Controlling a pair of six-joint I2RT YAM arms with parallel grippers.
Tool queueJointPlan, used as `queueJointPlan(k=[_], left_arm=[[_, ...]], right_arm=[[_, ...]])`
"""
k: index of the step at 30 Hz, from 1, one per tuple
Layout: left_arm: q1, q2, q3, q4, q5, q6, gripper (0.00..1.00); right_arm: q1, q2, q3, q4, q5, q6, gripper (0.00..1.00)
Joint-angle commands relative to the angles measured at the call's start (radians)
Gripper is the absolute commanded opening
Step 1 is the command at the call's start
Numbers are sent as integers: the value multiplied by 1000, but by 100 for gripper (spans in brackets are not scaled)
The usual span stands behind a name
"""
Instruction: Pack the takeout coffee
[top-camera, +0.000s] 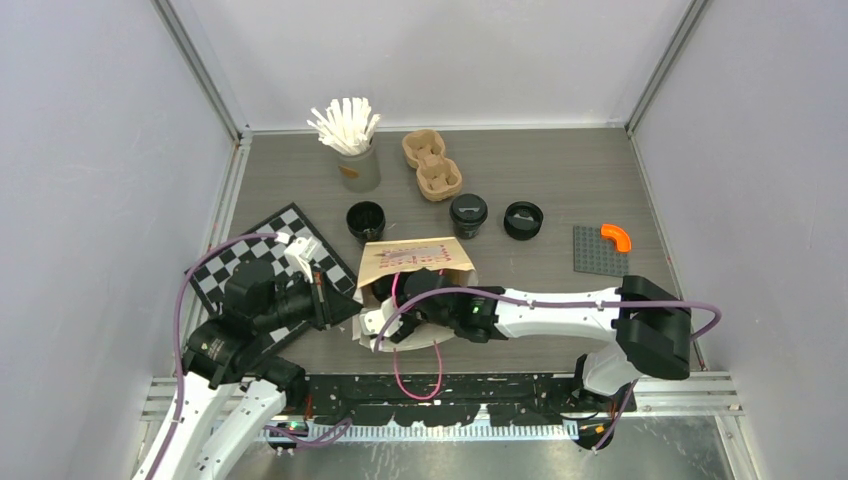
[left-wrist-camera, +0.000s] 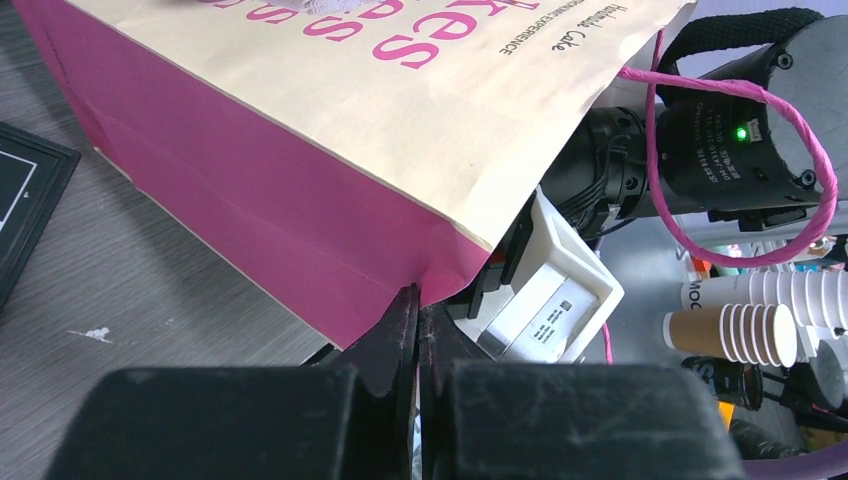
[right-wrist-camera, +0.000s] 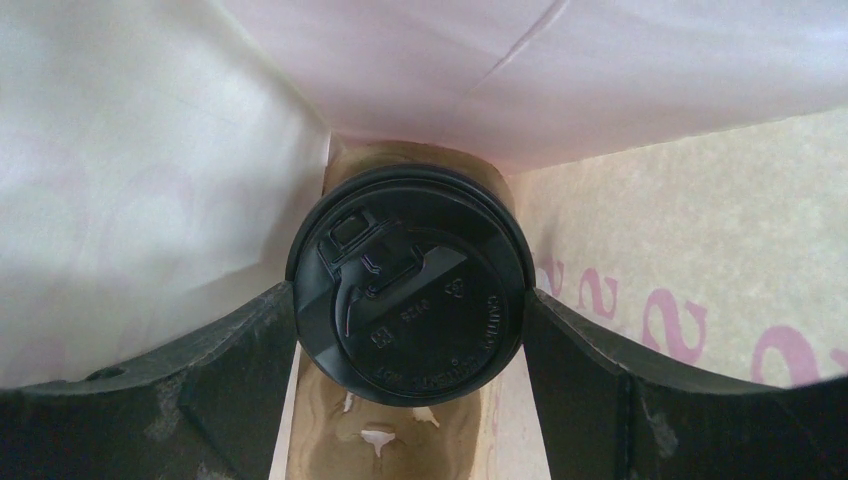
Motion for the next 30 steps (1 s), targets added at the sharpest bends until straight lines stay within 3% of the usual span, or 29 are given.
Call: queueJointPlan(k=[1, 19, 30], left_arm=[[-2, -5, 18, 30, 5, -21, 0], [-2, -8, 29, 2, 0, -25, 0], [-2, -6, 75, -52, -98, -56, 0]], right_arm=[[-3, 10, 47, 25, -33, 12, 70], [-8, 115, 97, 31, 91, 31, 71], [-16, 106, 40, 101, 148, 26, 71]])
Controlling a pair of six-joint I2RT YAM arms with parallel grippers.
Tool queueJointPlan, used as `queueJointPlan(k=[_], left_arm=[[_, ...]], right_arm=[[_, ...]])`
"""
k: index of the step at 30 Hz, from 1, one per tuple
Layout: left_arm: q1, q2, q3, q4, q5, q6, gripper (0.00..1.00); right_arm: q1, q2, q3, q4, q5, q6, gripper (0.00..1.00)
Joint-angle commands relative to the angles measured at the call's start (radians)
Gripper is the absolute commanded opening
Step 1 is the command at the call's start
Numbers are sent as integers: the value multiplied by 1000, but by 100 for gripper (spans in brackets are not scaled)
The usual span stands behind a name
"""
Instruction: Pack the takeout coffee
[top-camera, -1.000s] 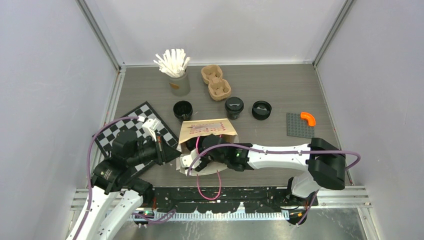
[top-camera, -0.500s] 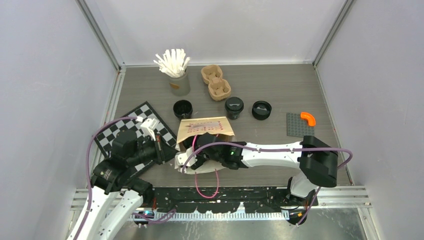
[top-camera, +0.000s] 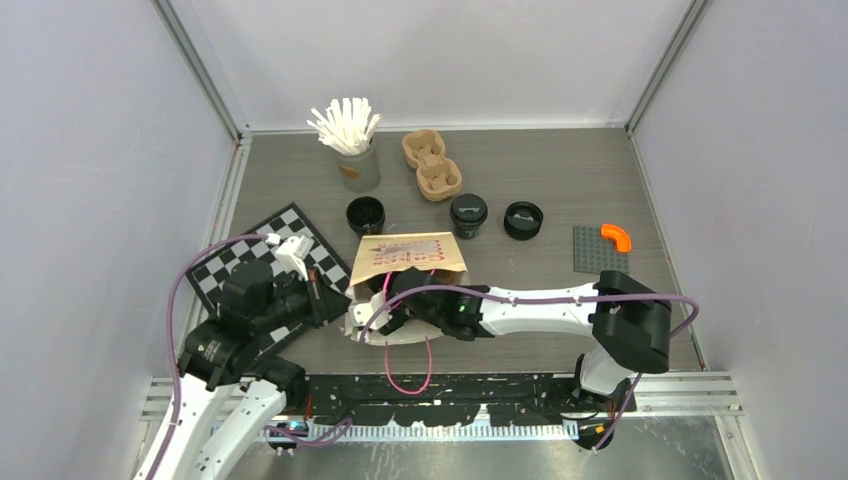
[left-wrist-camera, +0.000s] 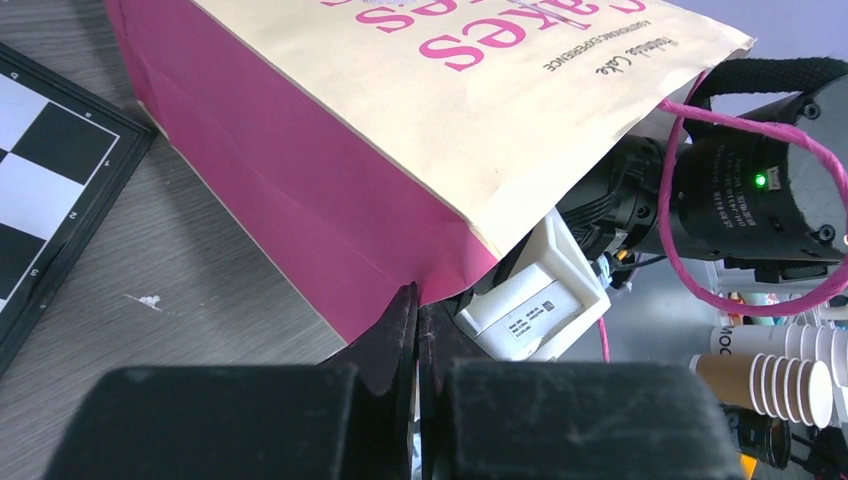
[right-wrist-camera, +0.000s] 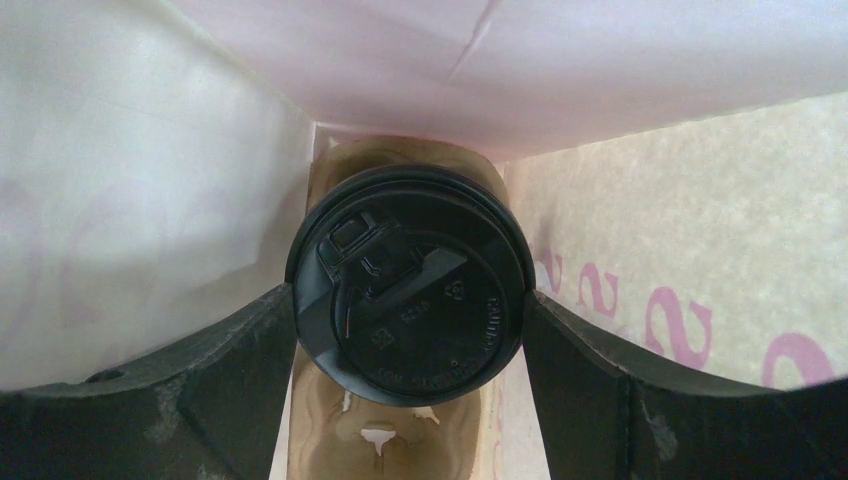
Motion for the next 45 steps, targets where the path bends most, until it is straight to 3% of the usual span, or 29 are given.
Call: queueJointPlan(k=[1, 16, 36, 45], left_arm=[[-4, -5, 60, 12, 8, -48, 0], [-4, -28, 8, 101, 54, -184, 0], [-4, -36, -16, 118, 59, -230, 0], [-3, -37, -12, 120, 52, -236, 0]], right_arm=[[-18, 10, -14, 53, 52, 14, 71], [-53, 43, 44, -29, 2, 3, 73], [-80, 105, 77, 37, 28, 32, 74], [-80, 77, 98, 2, 32, 39, 84]])
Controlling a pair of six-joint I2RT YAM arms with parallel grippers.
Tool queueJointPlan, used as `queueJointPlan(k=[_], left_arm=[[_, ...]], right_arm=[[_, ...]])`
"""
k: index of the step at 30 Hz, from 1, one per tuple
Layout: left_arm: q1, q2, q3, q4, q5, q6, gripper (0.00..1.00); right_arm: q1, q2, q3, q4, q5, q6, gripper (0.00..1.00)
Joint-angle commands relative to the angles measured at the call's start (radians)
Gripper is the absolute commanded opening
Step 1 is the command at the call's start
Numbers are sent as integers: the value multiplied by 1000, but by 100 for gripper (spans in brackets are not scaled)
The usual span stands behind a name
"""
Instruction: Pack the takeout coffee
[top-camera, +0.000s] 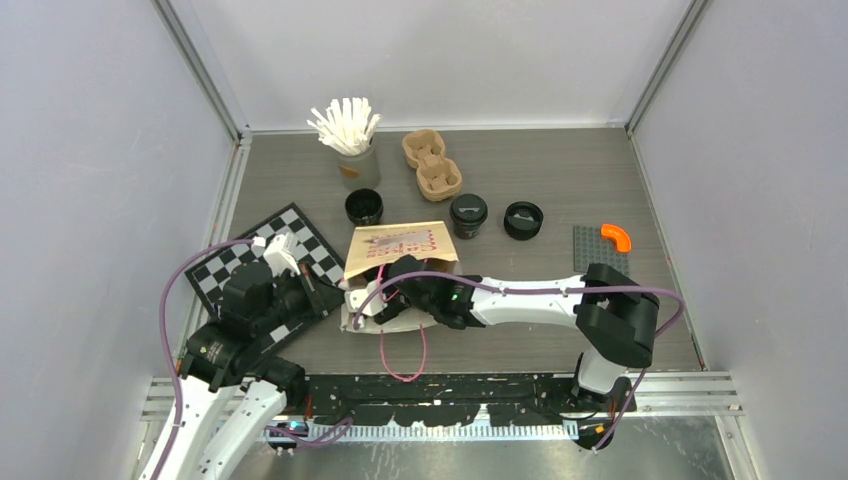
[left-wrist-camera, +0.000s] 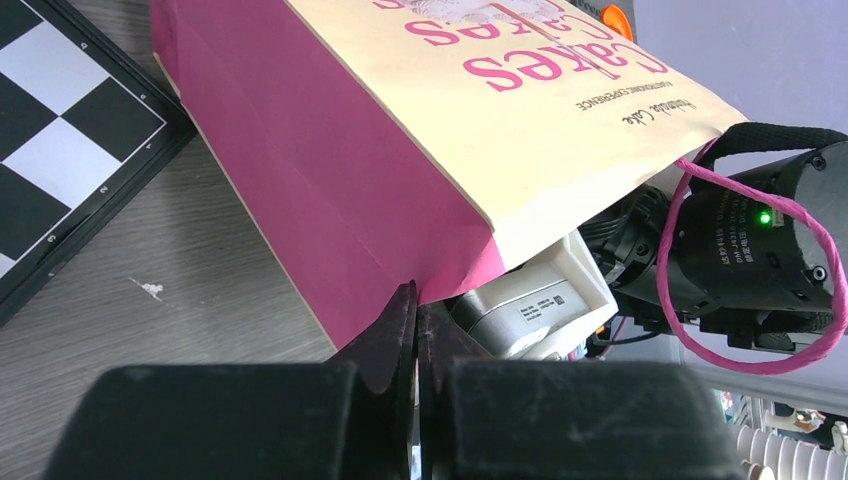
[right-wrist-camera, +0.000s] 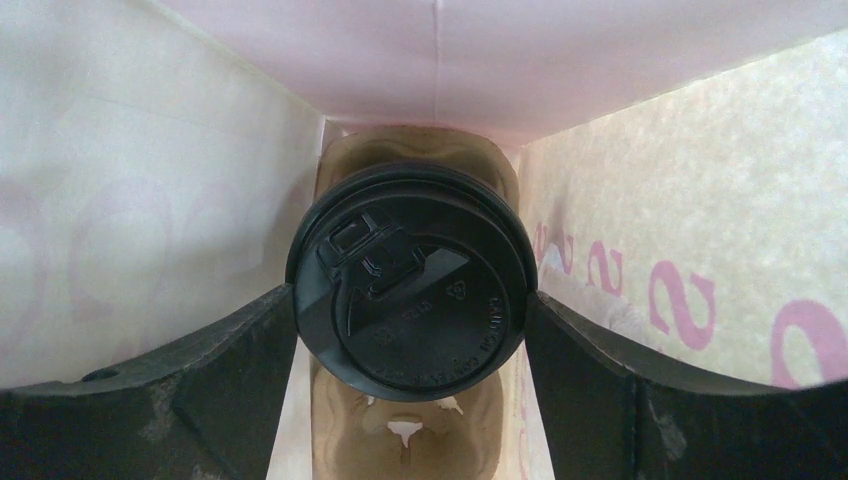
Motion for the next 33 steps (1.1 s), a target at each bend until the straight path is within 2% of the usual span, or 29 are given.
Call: queueJointPlan(k=[1, 17, 24, 33], left_arm=[[-18, -13, 20, 91, 180, -62, 0], [-18, -9, 26, 130, 189, -126, 0], [-18, -24, 18, 124, 186, -140, 0], [-18, -37, 12, 105, 180, -140, 0]], right_arm=[[-21, -5, 49, -42, 67, 24, 84], [-11, -127, 100, -318, -8, 67, 88], [-10, -136, 129, -353, -33, 103, 88], [-10, -136, 121, -307, -61, 151, 73]])
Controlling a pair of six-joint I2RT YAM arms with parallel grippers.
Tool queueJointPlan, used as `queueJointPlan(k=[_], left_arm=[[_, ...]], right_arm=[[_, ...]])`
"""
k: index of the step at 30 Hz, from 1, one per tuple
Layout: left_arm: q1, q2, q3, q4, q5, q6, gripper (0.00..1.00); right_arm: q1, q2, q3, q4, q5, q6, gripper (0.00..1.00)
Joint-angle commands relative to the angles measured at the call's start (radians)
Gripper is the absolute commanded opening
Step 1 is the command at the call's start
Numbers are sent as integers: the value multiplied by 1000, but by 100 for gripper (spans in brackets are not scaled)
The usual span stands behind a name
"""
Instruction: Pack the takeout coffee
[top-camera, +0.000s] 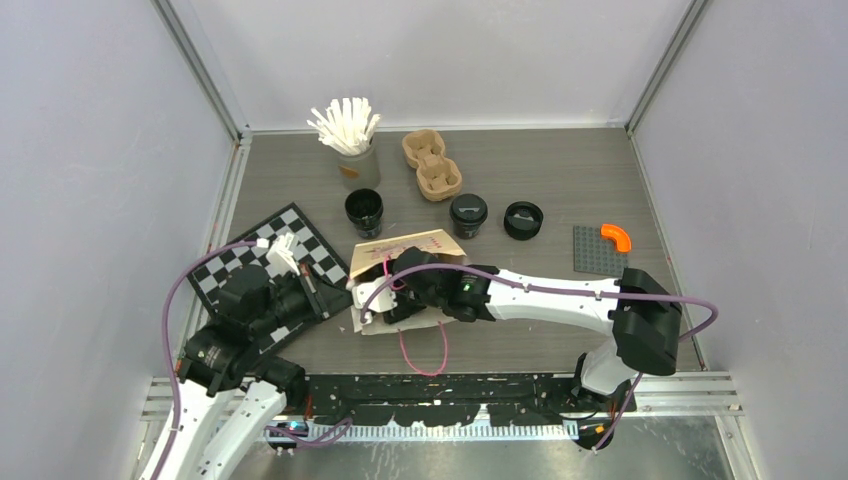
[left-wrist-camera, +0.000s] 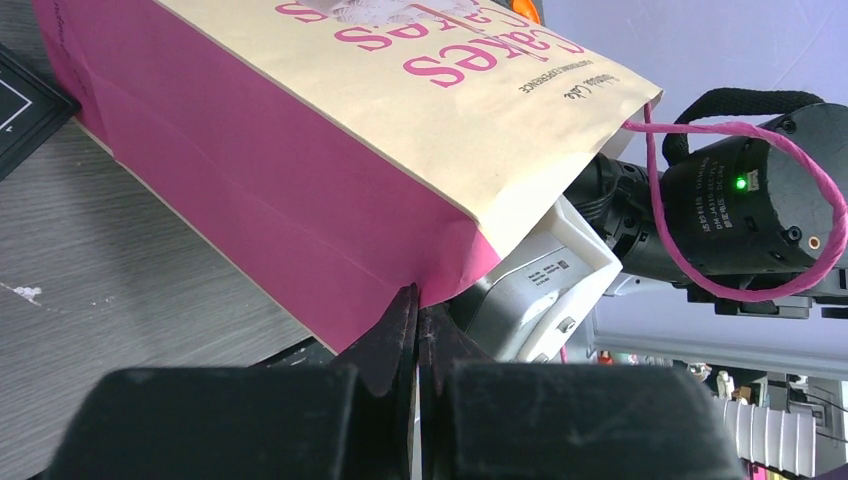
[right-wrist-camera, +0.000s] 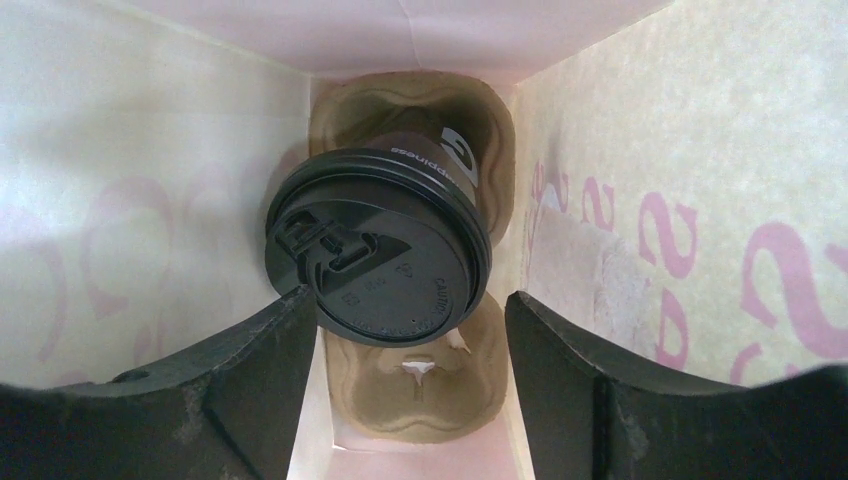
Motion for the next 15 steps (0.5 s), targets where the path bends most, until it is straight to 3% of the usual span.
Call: queueJointPlan(k=[1, 15], left_arm=[[-8, -19, 10, 52, 69, -21, 0], [-8, -56, 11, -24, 60, -5, 0]], right_arm=[[-8, -22, 31, 50, -11, 50, 71], [-8, 20, 10, 197, -26, 168, 36]])
